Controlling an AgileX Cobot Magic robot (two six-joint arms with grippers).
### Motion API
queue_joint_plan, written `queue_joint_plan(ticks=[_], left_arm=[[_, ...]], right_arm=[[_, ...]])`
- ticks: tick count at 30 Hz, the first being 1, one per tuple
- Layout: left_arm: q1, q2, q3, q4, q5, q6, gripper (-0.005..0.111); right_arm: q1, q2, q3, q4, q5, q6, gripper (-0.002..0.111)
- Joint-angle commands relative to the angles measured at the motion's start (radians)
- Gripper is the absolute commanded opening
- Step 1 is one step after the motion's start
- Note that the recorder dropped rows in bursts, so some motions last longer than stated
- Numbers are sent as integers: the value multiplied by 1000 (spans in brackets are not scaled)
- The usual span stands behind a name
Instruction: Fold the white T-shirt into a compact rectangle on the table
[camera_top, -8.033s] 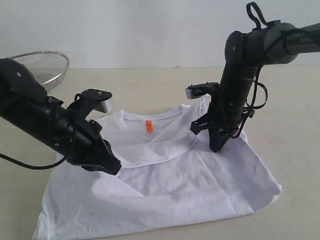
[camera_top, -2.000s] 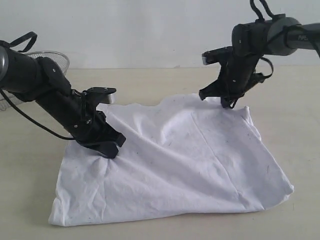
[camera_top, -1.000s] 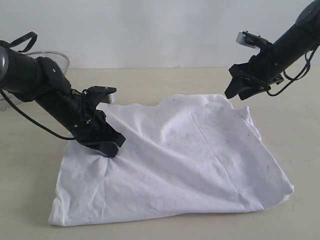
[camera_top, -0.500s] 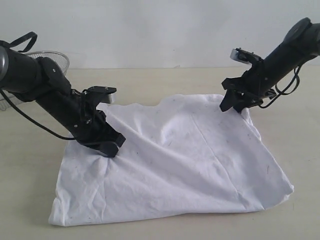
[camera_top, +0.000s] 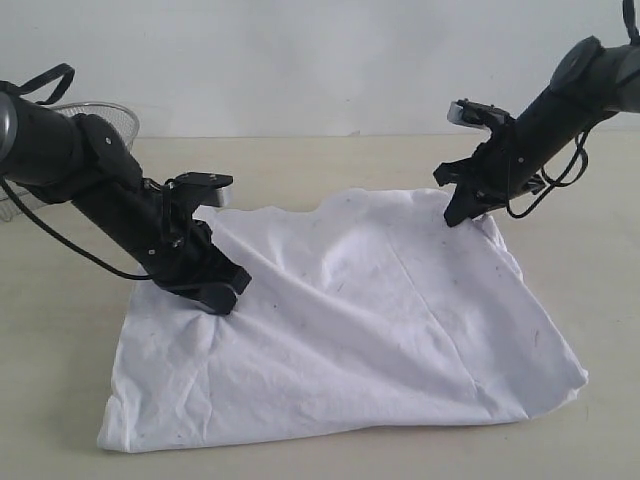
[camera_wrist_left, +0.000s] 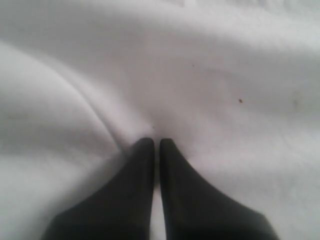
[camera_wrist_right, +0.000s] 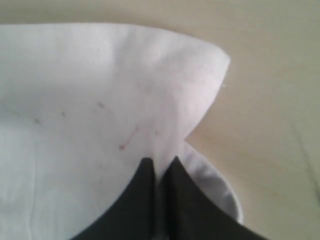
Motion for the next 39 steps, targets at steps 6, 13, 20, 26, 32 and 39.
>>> queue_joint_plan(ticks=[6, 13, 20, 26, 32, 39], left_arm=[[-7, -104, 13, -4, 53, -26, 5], [-7, -70, 112, 3, 14, -33, 5], [-7, -21, 131, 3, -24, -41, 5], [-7, -19, 129, 3, -31, -36, 5], [-7, -22, 129, 3, -39, -29, 5], [-7, -22, 129, 4, -53, -24, 5]], right_arm=[[-2, -120, -2, -130, 46, 53, 0], [-2, -121, -2, -205, 49, 117, 0], [-2, -111, -2, -281, 11, 154, 0], [-4, -120, -9, -448, 105, 182, 18], [-2, -168, -15, -426, 152, 240, 90], [-2, -176, -15, -514, 193, 257, 75]])
